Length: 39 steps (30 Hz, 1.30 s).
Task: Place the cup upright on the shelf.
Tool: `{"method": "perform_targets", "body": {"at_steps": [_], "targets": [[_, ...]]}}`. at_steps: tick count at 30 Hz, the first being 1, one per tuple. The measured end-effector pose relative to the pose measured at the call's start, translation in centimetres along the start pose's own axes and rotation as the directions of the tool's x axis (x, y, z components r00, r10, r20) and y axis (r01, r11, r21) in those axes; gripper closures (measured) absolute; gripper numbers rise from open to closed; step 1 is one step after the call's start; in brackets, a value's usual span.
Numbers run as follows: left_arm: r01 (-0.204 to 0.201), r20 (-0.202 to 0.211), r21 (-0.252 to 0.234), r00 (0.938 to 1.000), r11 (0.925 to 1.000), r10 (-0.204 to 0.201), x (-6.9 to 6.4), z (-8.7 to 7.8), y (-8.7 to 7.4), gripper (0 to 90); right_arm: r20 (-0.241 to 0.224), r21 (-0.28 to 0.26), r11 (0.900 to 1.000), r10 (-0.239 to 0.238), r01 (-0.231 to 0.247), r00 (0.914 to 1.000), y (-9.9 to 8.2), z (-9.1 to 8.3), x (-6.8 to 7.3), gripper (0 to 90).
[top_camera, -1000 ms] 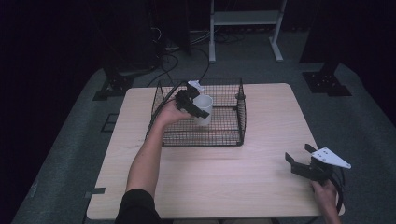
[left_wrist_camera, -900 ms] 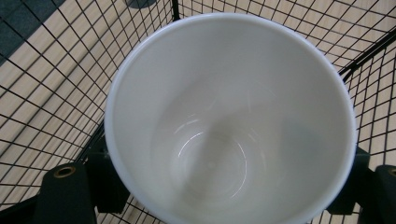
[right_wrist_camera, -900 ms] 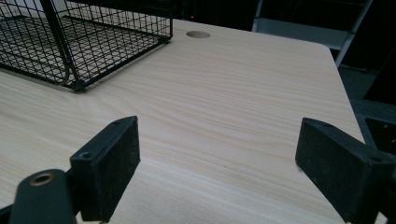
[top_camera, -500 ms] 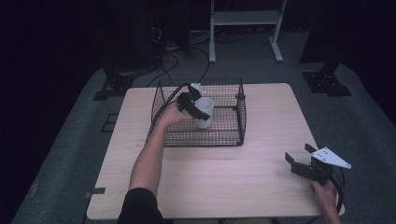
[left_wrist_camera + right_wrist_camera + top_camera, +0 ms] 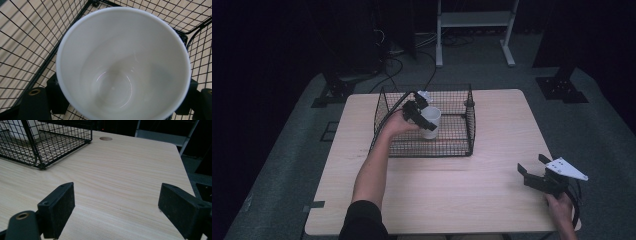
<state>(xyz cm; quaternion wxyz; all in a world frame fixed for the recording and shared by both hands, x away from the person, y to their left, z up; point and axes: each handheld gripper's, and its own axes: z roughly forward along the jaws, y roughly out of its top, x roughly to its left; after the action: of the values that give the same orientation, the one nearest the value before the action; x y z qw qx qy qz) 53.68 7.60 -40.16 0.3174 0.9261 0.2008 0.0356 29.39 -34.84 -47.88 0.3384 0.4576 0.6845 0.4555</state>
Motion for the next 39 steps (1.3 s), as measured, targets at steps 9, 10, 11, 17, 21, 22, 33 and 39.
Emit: {"method": "perform_targets", "body": {"at_steps": [9,10,11,17,21,22,33,39], "targets": [[-0.005,-0.001,0.025,1.0,0.9997,0.005,-0.19,0.63,0.07,21.2,0.001,-0.002,1.0,-0.003,0.003,1.0,0.0,-0.01,0.02,13.0],[-0.005,0.0,0.024,1.0,0.9997,0.005,-0.17,0.66,0.06,21.2,0.0,-0.002,1.0,-0.003,0.003,1.0,-0.01,-0.01,0.03,13.0],[-0.003,0.0,0.021,1.0,0.9998,0.003,-0.14,0.66,0.06,21.2,0.001,-0.002,1.0,-0.003,0.003,1.0,0.0,-0.01,0.03,13.0],[0.0,-0.002,0.025,1.0,0.9997,0.0,-0.05,0.6,-0.03,21.1,0.001,-0.001,1.0,-0.001,0.001,1.0,0.0,0.0,0.01,13.0],[-0.008,-0.007,0.035,0.9999,0.9994,0.008,-0.16,0.51,-0.06,20.9,0.001,-0.001,1.0,-0.002,0.002,1.0,0.0,-0.01,0.03,13.0],[-0.011,-0.008,0.037,0.9999,0.9993,0.011,-0.19,0.5,-0.06,20.9,0.001,-0.001,1.0,-0.002,0.002,1.0,0.0,0.0,0.03,13.1],[-0.013,-0.004,0.035,0.9999,0.9993,0.013,-0.28,0.26,-0.07,19.5,0.001,0.0,1.0,-0.002,0.002,1.0,0.0,-0.01,0.03,13.1],[-0.016,-0.003,0.032,0.9999,0.9994,0.016,-0.45,-0.07,-0.05,18.6,0.001,0.001,1.0,-0.002,0.002,1.0,0.0,0.01,0.03,13.1]]}}
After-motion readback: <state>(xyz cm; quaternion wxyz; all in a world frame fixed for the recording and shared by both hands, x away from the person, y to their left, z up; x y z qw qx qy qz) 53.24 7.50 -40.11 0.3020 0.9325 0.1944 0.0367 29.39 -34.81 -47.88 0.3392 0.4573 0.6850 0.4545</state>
